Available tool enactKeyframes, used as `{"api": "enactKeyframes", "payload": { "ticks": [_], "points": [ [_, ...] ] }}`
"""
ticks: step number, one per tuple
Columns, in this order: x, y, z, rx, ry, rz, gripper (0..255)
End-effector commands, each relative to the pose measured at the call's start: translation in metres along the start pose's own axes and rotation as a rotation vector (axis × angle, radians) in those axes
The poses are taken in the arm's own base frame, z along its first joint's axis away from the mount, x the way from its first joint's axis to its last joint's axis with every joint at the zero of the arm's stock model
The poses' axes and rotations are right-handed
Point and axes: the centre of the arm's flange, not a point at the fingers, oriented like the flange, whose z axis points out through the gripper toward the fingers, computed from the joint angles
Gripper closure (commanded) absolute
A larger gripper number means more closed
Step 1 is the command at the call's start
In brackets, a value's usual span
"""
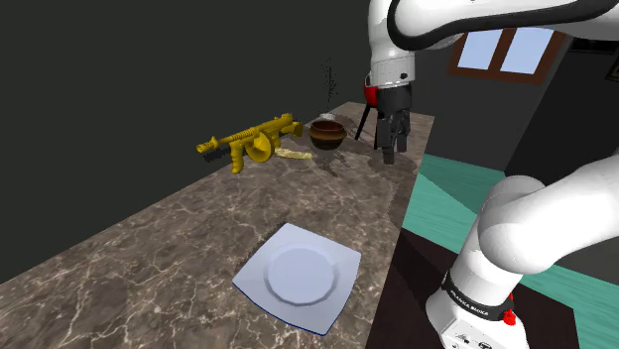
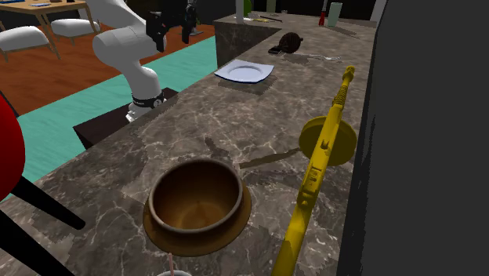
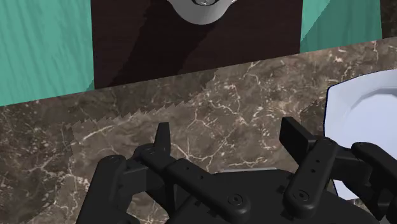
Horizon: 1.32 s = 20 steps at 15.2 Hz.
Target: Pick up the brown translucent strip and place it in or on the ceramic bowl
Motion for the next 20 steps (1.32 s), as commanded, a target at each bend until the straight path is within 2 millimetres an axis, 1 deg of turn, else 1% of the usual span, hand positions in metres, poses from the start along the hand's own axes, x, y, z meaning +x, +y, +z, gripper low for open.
{"api": "enactKeyframes", "payload": {
  "ticks": [1, 11, 20],
  "points": [
    [0.000, 0.000, 0.000, 0.000, 0.000, 0.000, 0],
    [0.105, 0.048, 0.015, -0.028, 0.101, -0.109, 0],
    [0.204, 0.081, 0.017, -0.053, 0.191, -0.207, 0]
  ]
}}
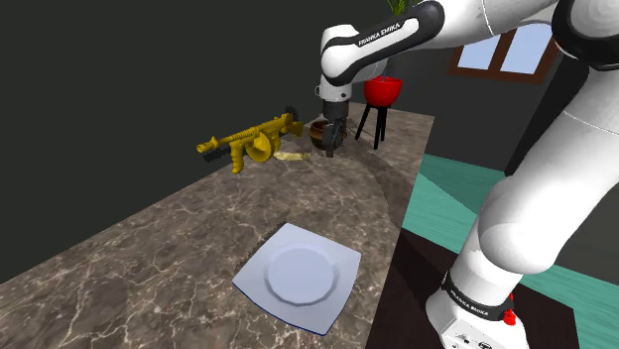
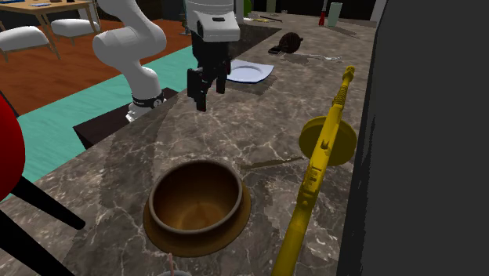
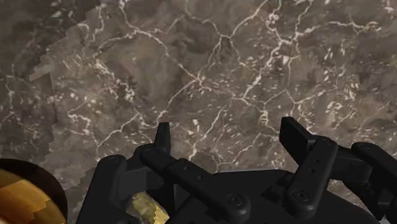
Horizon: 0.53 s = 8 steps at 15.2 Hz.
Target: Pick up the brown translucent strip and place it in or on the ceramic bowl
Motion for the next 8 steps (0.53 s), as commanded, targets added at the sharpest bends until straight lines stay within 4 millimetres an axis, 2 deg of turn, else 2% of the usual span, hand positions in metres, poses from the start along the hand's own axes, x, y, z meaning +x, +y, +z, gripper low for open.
{"api": "enactKeyframes", "payload": {
  "ticks": [1, 8],
  "points": [
    [0.020, 0.011, 0.004, -0.007, 0.021, -0.023, 0],
    [0.094, 0.044, 0.013, -0.026, 0.092, -0.100, 0]
  ]
}}
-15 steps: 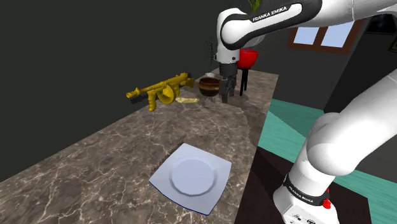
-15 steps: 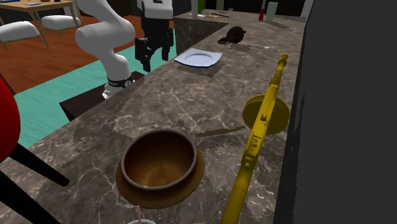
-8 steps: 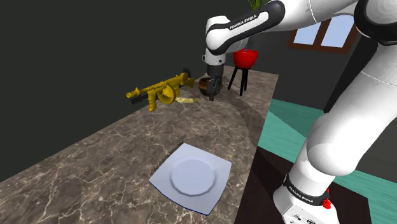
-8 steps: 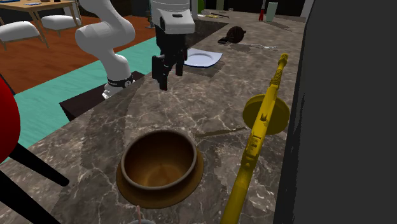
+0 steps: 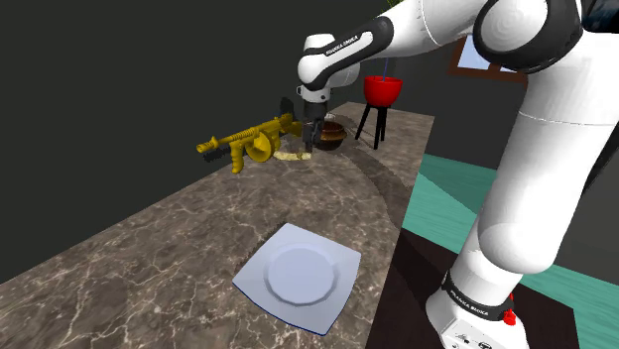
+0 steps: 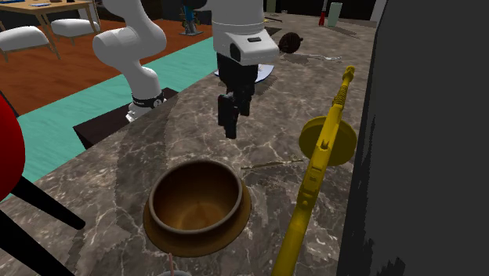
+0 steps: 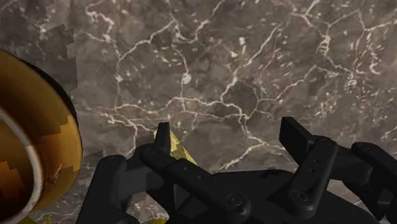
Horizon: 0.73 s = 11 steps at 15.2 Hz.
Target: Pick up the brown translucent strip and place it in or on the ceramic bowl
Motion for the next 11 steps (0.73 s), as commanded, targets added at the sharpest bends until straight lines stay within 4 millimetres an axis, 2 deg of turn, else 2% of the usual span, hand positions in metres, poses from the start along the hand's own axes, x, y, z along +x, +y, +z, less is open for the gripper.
{"api": "enactKeyframes", "payload": {
  "ticks": [1, 5, 11],
  "points": [
    [0.023, 0.011, 0.004, -0.007, 0.021, -0.023, 0],
    [0.063, 0.029, 0.010, -0.017, 0.060, -0.065, 0],
    [0.065, 0.030, 0.042, -0.017, 0.060, -0.065, 0]
  ]
}}
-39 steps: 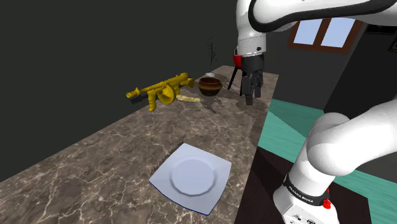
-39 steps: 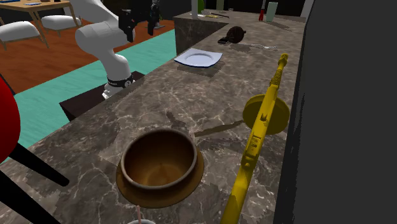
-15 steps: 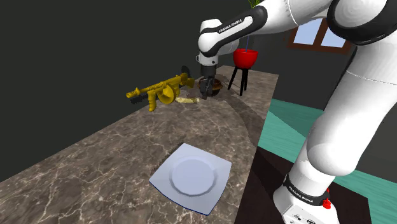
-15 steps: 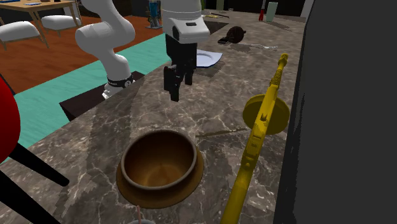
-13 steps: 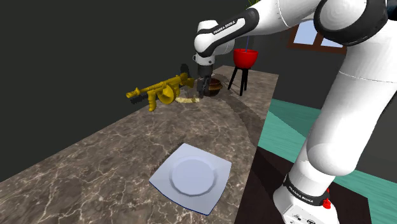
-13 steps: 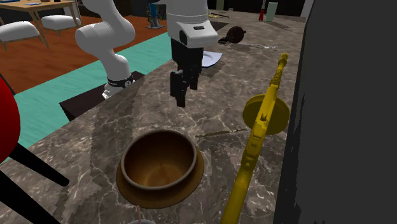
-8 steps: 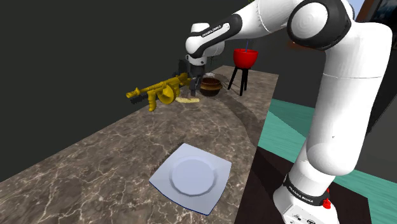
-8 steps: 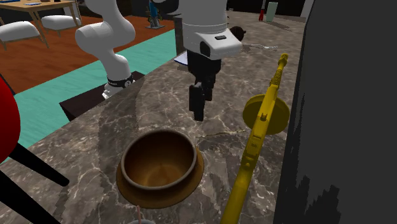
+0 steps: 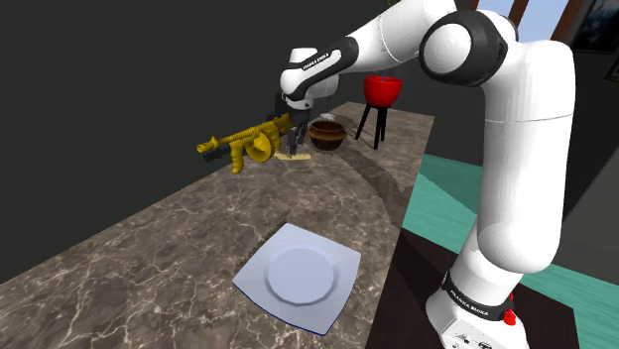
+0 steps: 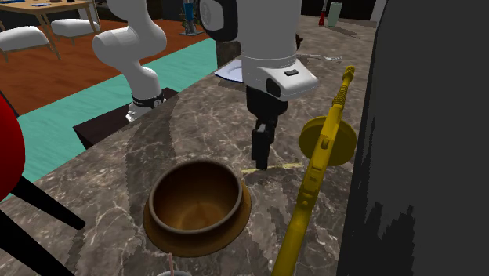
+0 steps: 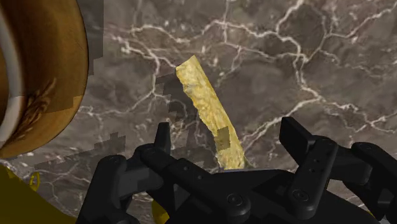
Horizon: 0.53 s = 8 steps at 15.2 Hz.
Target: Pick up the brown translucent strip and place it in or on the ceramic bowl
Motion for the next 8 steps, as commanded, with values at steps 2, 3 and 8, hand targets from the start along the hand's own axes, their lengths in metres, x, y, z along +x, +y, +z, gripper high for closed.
{"api": "enactKeyframes", "payload": {
  "ticks": [2, 3, 8],
  "points": [
    [-0.0010, -0.0013, 0.0140, 0.000, 0.001, 0.000, 0],
    [-0.0010, -0.0013, 0.0140, 0.000, 0.001, 0.000, 0],
    [-0.0010, -0.0013, 0.0140, 0.000, 0.001, 0.000, 0]
  ]
}}
